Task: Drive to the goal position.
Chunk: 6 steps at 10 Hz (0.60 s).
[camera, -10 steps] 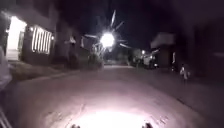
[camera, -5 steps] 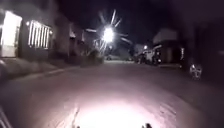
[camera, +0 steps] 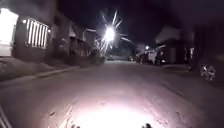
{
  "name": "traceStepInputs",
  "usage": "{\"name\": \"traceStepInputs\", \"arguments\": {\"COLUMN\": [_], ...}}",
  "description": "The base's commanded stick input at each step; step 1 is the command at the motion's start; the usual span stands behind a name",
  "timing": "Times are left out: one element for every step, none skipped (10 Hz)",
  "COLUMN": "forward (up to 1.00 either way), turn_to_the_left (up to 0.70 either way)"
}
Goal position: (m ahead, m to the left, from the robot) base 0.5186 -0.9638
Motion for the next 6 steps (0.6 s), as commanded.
{"name": "traceStepInputs", "arguments": {"forward": [0.85,0.85,0.85,0.85,0.85,0.85], "turn_to_the_left": [0.00,0.00,0.00,0.00,0.00,0.00]}}
